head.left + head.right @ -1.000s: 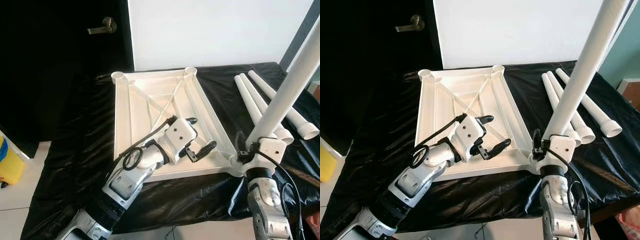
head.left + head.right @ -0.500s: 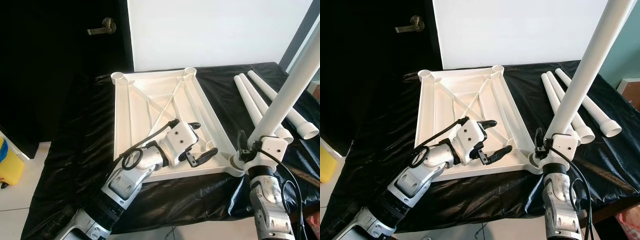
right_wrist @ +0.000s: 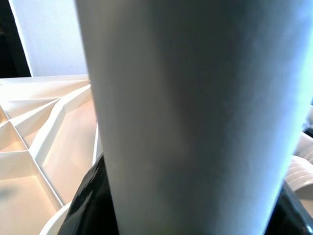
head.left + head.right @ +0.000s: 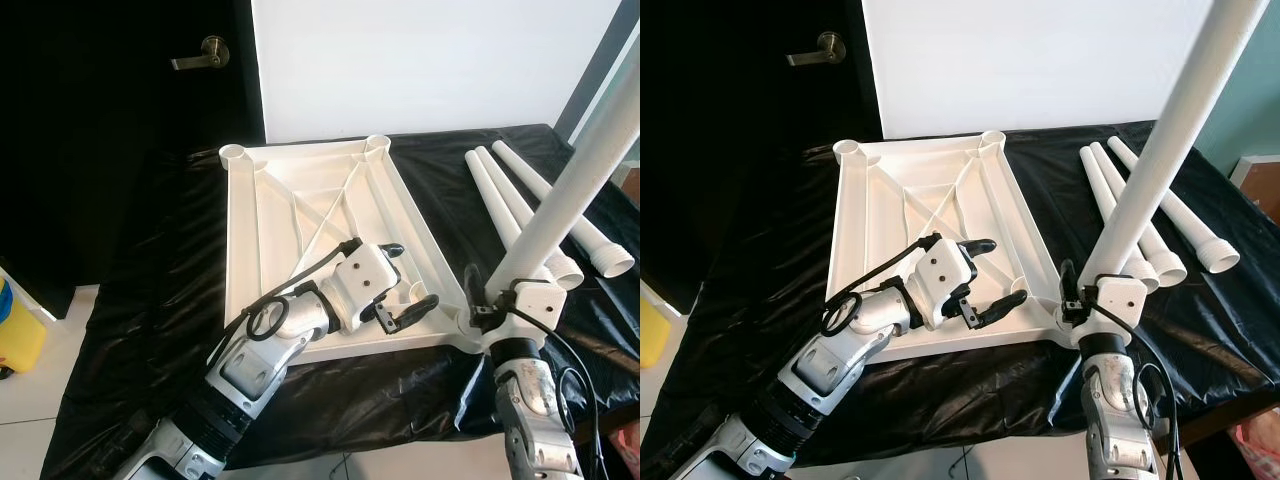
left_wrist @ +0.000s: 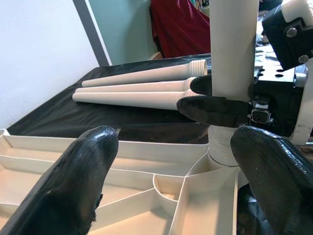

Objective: Building children table

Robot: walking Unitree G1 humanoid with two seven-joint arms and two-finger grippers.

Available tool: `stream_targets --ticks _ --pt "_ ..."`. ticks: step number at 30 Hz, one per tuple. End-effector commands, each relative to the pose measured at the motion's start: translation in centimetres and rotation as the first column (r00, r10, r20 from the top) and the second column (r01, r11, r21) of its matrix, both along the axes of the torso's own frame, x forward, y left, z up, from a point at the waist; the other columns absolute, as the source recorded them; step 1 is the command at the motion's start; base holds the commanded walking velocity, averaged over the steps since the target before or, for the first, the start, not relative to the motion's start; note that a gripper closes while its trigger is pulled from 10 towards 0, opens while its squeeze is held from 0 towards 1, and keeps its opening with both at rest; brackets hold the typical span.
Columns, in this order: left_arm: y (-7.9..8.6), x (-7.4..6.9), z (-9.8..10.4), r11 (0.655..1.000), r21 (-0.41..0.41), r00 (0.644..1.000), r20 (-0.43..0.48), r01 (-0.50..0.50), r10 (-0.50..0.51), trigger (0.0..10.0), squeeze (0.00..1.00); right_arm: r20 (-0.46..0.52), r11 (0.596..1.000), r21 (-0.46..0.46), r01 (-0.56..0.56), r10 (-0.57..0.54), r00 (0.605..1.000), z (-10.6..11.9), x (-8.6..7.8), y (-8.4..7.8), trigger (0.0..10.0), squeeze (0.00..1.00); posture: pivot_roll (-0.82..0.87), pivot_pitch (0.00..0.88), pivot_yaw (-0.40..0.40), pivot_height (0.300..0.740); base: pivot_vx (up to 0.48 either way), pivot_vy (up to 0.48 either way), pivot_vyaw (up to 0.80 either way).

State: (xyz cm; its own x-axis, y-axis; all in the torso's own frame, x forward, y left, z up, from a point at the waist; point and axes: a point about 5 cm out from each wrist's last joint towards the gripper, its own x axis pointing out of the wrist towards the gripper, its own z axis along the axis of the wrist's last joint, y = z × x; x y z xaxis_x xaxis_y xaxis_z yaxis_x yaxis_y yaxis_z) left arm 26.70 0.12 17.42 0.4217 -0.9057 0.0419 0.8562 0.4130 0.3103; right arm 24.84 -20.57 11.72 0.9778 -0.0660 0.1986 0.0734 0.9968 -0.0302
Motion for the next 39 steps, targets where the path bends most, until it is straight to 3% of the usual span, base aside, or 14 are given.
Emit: stream_targets --ticks 1,15,26,30,33,39 --pt "0.1 0.1 -0.3 1.000 0.012 1.000 -0.001 0.009 -0.009 10.0 0.00 -0.090 1.000 0.006 -0.012 0.012 0.996 -1.8 -0.5 0.1 10.0 0.00 -0.03 0.003 -0.004 0.740 0.000 0.000 0.00" --pt "-0.1 0.1 -0.2 1.000 0.014 1.000 0.003 0.026 -0.026 10.0 0.00 -0.157 0.997 -0.020 -0.081 0.077 0.985 -3.4 -0.3 -0.2 10.0 0.00 -0.03 0.000 0.005 0.740 0.000 0.000 0.00" --pt "0.1 0.1 0.0 1.000 0.014 1.000 0.007 0.019 -0.020 10.0 0.00 -0.153 0.961 -0.178 -0.212 0.186 0.971 -3.7 -0.4 -0.6 10.0 0.00 -0.03 0.002 0.006 0.740 0.000 0.000 0.00" --pt "0.2 0.2 0.1 1.000 0.013 1.000 0.010 0.015 -0.015 10.0 0.00 -0.159 0.982 -0.092 -0.165 0.149 0.976 -4.1 -0.3 -1.0 10.0 0.00 -0.02 0.008 0.008 0.740 0.000 0.000 0.00" --pt "0.2 0.2 0.2 1.000 0.013 1.000 0.013 0.014 -0.014 10.0 0.00 -0.189 0.987 0.063 -0.146 0.155 0.970 -4.8 -0.2 -0.7 10.0 0.00 -0.02 0.012 0.011 0.740 0.000 0.000 0.00" --pt "0.2 0.2 0.2 1.000 0.013 1.000 0.014 0.014 -0.014 10.0 0.00 -0.195 0.976 0.155 -0.154 0.183 0.964 -5.1 -0.2 0.0 10.0 0.00 -0.02 0.014 0.012 0.740 0.000 0.000 0.00"
